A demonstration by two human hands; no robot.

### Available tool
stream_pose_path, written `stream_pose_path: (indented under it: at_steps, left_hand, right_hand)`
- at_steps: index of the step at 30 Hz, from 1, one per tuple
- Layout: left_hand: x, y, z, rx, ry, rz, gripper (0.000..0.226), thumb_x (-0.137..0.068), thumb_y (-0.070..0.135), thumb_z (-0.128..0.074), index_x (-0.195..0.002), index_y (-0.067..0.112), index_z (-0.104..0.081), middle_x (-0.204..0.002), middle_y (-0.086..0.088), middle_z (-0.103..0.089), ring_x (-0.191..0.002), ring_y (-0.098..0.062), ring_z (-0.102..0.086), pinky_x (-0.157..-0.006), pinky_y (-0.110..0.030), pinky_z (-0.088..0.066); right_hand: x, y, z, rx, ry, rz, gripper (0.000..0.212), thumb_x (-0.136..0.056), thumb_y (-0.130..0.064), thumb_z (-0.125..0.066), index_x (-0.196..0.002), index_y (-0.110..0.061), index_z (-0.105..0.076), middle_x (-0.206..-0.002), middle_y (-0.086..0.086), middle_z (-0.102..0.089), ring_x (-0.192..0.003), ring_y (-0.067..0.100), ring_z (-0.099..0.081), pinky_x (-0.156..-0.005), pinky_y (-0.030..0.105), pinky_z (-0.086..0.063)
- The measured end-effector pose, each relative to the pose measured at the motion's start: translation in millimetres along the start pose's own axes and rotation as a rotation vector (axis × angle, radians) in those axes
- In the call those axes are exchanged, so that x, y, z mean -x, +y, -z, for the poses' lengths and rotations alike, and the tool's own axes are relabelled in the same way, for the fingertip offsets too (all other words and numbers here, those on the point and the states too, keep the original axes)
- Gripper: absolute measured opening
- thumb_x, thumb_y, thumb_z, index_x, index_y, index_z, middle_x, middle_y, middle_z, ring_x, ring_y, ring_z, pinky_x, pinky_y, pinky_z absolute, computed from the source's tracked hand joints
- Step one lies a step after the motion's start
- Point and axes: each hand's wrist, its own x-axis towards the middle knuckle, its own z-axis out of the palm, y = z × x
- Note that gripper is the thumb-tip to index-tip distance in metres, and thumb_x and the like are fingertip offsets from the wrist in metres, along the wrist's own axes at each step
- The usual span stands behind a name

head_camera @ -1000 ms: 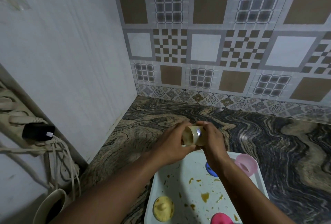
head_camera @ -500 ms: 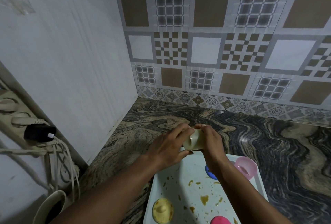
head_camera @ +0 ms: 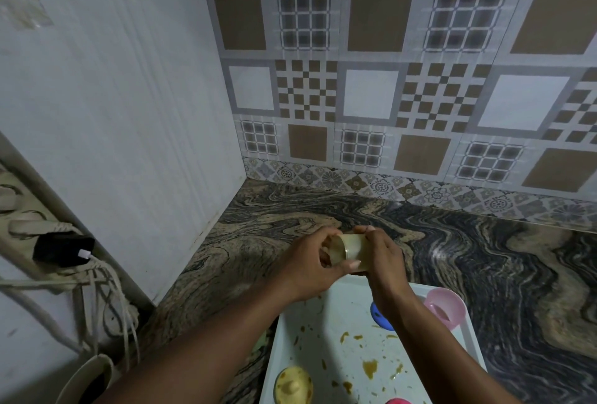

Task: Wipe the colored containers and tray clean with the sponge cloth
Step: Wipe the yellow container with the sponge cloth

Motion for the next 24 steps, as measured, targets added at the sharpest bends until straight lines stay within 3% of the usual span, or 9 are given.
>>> stream_pose_path:
  at_steps: [5, 8, 10, 14, 16, 19, 22, 24]
  left_hand:
    - [0.1, -4.4, -0.7, -0.271, -0.041, -0.267, 0.073, -0.083, 0.047, -0.071, -0.144, 0.029, -0.037, -0.144, 0.007, -0.040, -0.121, -0.019, -0.053, -0.090, -0.037, -0.054]
    - [-0.3, -5.4, 1.3, -0.114, -0.039, -0.057, 0.079, -0.075, 0.063, -0.071, -0.142, 0.040, -0.037, -0.138, 0.012, -0.051, -0.113, -0.009, -0.059, -0.090, -0.035, -0.055]
    - [-1.7, -6.3, -0.4, -0.073, -0.046, -0.017, 0.075, -0.075, 0.061, -0.073, -0.139, 0.040, -0.041, -0.128, 0.012, -0.059, -0.102, -0.006, -0.064, -0.086, -0.037, -0.057]
    - [0.1, -6.3, -0.8, -0.318, -0.050, -0.241, 0.075, -0.083, 0.045, -0.071, -0.145, 0.031, -0.032, -0.146, 0.009, -0.037, -0.116, -0.020, -0.057, -0.086, -0.040, -0.055]
    - [0.8, -8.2, 0.5, -0.279, -0.052, -0.173, 0.077, -0.080, 0.054, -0.071, -0.144, 0.036, -0.032, -0.144, 0.013, -0.039, -0.112, -0.015, -0.059, -0.085, -0.038, -0.055]
    - [1.5, -6.9, -0.4, -0.100, -0.040, -0.051, 0.071, -0.075, 0.064, -0.071, -0.136, 0.043, -0.040, -0.127, 0.014, -0.057, -0.099, -0.005, -0.065, -0.083, -0.037, -0.057]
    - [0.2, -4.5, -1.2, -0.234, -0.073, -0.172, 0.070, -0.083, 0.048, -0.070, -0.143, 0.034, -0.036, -0.140, 0.007, -0.046, -0.116, -0.019, -0.058, -0.086, -0.041, -0.056]
    - [2.6, -7.7, -0.1, -0.297, -0.060, -0.262, 0.071, -0.084, 0.046, -0.068, -0.144, 0.033, -0.032, -0.144, 0.007, -0.037, -0.118, -0.021, -0.055, -0.084, -0.040, -0.055]
  right_hand:
    - [-2.4, 3.7, 1.9, 0.042, 0.009, -0.001, 0.036, -0.105, -0.026, -0.037, -0.100, -0.017, -0.072, -0.105, 0.013, -0.069, -0.099, 0.038, -0.063, -0.075, 0.045, -0.053]
    - [-1.9, 1.7, 1.1, 0.027, 0.024, 0.005, 0.035, -0.105, -0.024, -0.039, -0.099, -0.016, -0.072, -0.105, 0.013, -0.069, -0.101, 0.039, -0.063, -0.078, 0.048, -0.055]
    - [-2.4, 1.9, -0.2, 0.031, 0.034, 0.009, 0.034, -0.105, -0.025, -0.039, -0.098, -0.017, -0.072, -0.105, 0.013, -0.069, -0.102, 0.040, -0.063, -0.081, 0.051, -0.055]
    - [-2.8, 3.4, -0.5, 0.054, 0.030, 0.021, 0.036, -0.104, -0.028, -0.040, -0.094, -0.021, -0.073, -0.102, 0.009, -0.070, -0.099, 0.035, -0.063, -0.079, 0.048, -0.054]
    - [-1.7, 1.4, -0.8, 0.058, 0.027, 0.022, 0.036, -0.104, -0.026, -0.040, -0.093, -0.020, -0.073, -0.101, 0.009, -0.070, -0.095, 0.030, -0.063, -0.076, 0.044, -0.051]
    - [-0.1, 0.1, -2.0, 0.047, 0.034, 0.013, 0.035, -0.105, -0.024, -0.039, -0.095, -0.016, -0.072, -0.101, 0.011, -0.069, -0.090, 0.028, -0.062, -0.070, 0.039, -0.050]
    - [-1.1, 4.1, -3.5, 0.060, 0.040, 0.010, 0.036, -0.104, -0.028, -0.039, -0.097, -0.019, -0.072, -0.104, 0.013, -0.068, -0.096, 0.035, -0.063, -0.075, 0.050, -0.054]
    - [-1.0, 3.6, -3.5, 0.077, 0.034, 0.001, 0.036, -0.104, -0.031, -0.039, -0.099, -0.019, -0.072, -0.106, 0.013, -0.068, -0.099, 0.037, -0.063, -0.076, 0.049, -0.054]
